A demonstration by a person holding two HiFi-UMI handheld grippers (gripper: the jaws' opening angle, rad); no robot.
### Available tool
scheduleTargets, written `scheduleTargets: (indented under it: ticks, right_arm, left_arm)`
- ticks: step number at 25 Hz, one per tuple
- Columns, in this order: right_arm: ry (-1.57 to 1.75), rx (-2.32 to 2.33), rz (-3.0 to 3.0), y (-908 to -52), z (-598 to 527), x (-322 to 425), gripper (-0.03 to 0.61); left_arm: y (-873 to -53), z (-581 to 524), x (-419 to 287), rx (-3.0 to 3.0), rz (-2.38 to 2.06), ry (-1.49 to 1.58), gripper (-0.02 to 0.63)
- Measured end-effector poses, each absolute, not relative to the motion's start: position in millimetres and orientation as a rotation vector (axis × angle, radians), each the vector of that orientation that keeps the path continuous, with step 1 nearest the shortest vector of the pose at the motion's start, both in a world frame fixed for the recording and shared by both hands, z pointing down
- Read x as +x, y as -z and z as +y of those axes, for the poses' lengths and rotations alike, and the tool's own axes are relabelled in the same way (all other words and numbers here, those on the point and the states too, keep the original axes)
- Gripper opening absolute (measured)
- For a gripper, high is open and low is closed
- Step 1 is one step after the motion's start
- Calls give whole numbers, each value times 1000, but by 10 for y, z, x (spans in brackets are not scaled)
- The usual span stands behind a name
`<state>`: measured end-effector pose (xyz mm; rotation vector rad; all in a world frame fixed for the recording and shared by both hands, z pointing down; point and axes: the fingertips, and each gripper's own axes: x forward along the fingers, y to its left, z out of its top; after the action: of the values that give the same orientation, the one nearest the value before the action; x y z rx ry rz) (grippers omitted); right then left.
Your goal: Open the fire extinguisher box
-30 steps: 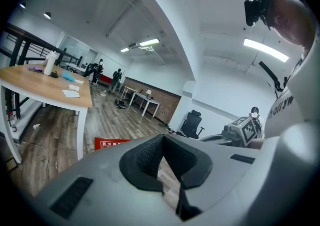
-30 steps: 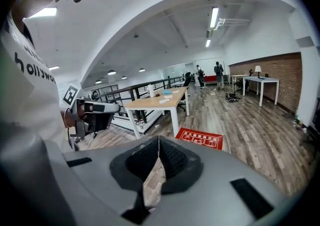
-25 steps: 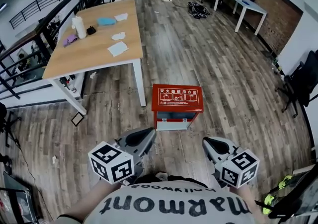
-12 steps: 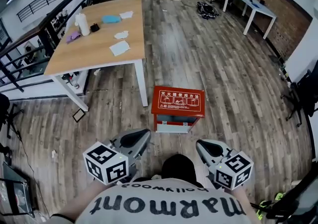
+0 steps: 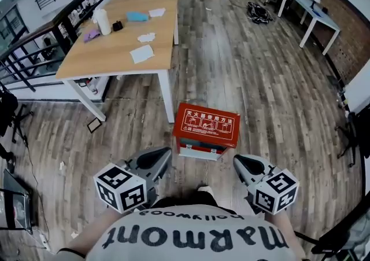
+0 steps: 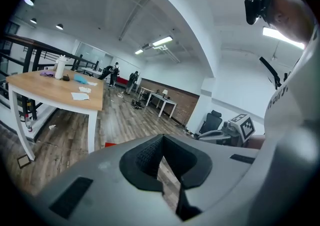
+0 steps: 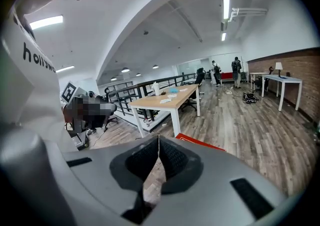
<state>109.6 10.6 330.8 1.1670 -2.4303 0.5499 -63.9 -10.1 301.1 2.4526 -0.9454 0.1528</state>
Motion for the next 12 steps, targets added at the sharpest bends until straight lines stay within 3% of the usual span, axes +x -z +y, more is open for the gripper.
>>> scheduleTargets:
  ticks: [12]
  right_arm:
    - [-540,1083,-2435,-3402,-406,1619,11]
  left_arm:
    - [-3069,-494,-153,2415,-1028,-137,6]
